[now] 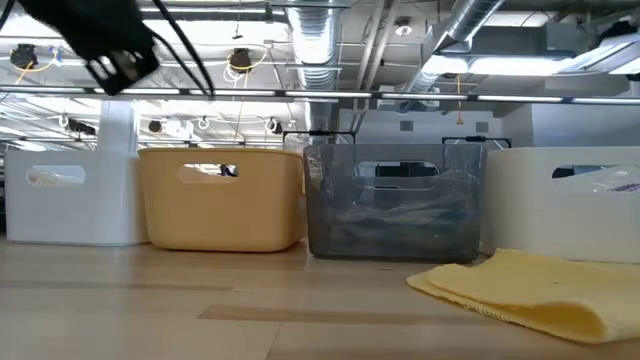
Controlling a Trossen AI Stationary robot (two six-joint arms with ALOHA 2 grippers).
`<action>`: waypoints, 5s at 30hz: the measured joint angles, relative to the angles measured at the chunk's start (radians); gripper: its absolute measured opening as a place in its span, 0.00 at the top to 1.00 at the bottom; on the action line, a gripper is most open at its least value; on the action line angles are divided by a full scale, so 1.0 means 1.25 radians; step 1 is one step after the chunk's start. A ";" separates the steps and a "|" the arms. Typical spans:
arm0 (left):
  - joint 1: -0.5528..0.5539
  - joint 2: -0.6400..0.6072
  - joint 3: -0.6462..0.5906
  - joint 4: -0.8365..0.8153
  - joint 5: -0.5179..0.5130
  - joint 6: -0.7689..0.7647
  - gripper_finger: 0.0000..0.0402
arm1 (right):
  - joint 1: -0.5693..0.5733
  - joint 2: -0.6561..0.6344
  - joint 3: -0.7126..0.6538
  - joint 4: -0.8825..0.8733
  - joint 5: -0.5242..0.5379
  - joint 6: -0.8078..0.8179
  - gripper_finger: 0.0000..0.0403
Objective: Pick & Place Toothbrushes
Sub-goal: Put the green toothbrush into the yellow bin, then put the purple toothbrush into the right white bin
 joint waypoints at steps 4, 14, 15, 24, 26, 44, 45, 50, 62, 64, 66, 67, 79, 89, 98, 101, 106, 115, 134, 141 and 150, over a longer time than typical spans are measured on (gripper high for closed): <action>0.066 0.045 0.000 0.096 0.091 0.068 1.00 | 0.059 -0.113 -0.154 0.099 0.068 0.078 0.81; 0.208 0.146 0.002 0.156 0.196 0.122 1.00 | 0.118 -0.390 -0.608 0.594 0.069 0.032 0.98; 0.217 0.155 0.007 0.155 0.195 0.140 1.00 | 0.118 -0.407 -0.639 0.627 0.069 0.021 0.99; 0.274 0.238 0.077 0.162 0.204 0.206 1.00 | 0.124 -0.462 -0.751 0.783 0.074 -0.091 0.98; 0.281 0.270 0.096 0.162 0.223 0.211 1.00 | 0.124 -0.462 -0.752 0.782 0.075 -0.104 0.98; 0.289 0.207 0.121 0.154 0.150 0.253 1.00 | 0.132 -0.445 -0.752 0.798 0.076 -0.116 1.00; 0.292 0.206 0.121 0.152 0.150 0.253 1.00 | 0.132 -0.445 -0.752 0.796 0.076 -0.116 0.99; 0.291 0.203 0.120 0.160 0.156 0.269 1.00 | 0.142 -0.445 -0.752 0.775 0.074 -0.087 0.99; 0.241 0.203 0.120 0.281 0.223 0.289 1.00 | 0.305 -0.445 -0.752 0.455 0.061 0.354 1.00; 0.228 0.203 0.120 0.303 0.223 0.289 1.00 | 0.353 -0.445 -0.752 0.416 0.042 0.437 1.00; 0.218 0.203 0.120 0.317 0.223 0.290 1.00 | 0.403 -0.445 -0.752 0.401 0.024 0.497 1.00; 0.213 0.203 0.120 0.321 0.222 0.293 1.00 | 0.427 -0.445 -0.752 0.401 0.017 0.518 1.00; 0.186 0.203 0.120 0.338 0.195 0.309 1.00 | 0.606 -0.368 -0.751 0.446 0.027 0.624 1.00; 0.186 0.203 0.120 0.338 0.195 0.310 1.00 | 0.532 -0.180 -0.752 0.353 -0.242 0.732 0.98; 0.186 0.203 0.119 0.338 0.195 0.310 1.00 | 0.491 -0.164 -0.774 0.324 -0.361 0.771 0.69; 0.185 0.203 0.118 0.338 0.195 0.309 1.00 | 0.499 -0.170 -0.804 0.333 -0.367 0.799 0.54; 0.183 0.203 0.118 0.338 0.195 0.310 1.00 | 0.527 -0.170 -0.869 0.387 -0.370 0.864 0.35; 0.183 0.203 0.118 0.338 0.196 0.310 1.00 | 0.532 -0.174 -0.950 0.524 -0.381 0.869 0.35; 0.181 0.203 0.118 0.338 0.195 0.310 1.00 | 0.544 -0.210 -0.987 0.587 -0.416 0.850 0.94; 0.181 0.203 0.118 0.329 0.196 0.315 1.00 | 0.547 -0.293 -0.991 0.496 -0.515 0.892 0.99; 0.181 0.203 0.118 0.284 0.238 0.314 1.00 | 0.485 -0.516 -0.988 0.453 -0.513 0.981 1.00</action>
